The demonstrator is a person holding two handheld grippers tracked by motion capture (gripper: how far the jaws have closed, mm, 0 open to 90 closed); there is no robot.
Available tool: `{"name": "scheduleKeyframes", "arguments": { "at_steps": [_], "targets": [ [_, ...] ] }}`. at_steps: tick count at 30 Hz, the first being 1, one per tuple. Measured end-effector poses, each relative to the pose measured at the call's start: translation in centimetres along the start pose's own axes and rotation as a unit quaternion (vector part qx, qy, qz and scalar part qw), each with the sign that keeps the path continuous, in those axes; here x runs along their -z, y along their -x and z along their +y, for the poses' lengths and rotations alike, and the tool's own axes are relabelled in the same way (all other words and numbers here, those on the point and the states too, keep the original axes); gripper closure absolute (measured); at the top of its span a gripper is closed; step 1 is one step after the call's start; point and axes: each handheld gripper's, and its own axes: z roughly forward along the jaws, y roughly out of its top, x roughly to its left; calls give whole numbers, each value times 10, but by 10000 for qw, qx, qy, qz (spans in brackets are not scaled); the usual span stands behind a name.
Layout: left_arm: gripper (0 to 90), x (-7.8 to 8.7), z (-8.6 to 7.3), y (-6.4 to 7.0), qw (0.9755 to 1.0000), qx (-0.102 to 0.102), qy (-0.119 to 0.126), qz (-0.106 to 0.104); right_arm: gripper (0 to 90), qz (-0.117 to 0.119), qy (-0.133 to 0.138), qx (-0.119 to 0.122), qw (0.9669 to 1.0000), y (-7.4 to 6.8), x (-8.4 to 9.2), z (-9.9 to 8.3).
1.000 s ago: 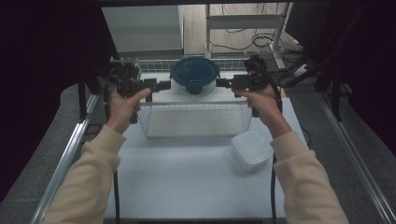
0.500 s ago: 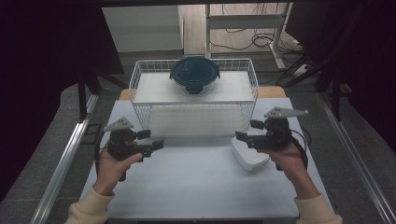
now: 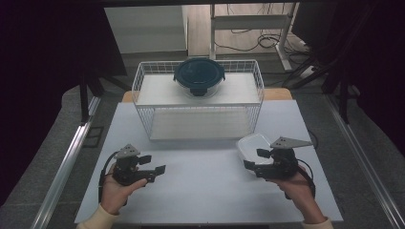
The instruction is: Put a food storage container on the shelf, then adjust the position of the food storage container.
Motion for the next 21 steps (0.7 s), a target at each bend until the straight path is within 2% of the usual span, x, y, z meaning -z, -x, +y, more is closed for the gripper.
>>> {"name": "scheduleKeyframes", "arguments": {
  "at_steps": [3,7,13,19,21],
  "targets": [
    [264,0,0,1,10000,-21,39,10,304,-48,29,-71,10000,2,1,-1],
    [256,0,-2,0,10000,1,66,25,307,-77,11,21,10000,0,1,-1],
    [239,-2,-4,-1,9999,-39,-82,70,305,-194,42,-116,9997,6,4,-2],
    [243,-7,-8,-4,9998,-57,-150,114,303,-315,25,-272,9991,18,11,-2],
    [243,-7,-10,-6,9998,-33,-163,141,322,-457,90,-342,9983,26,17,-2]
  ]
}}
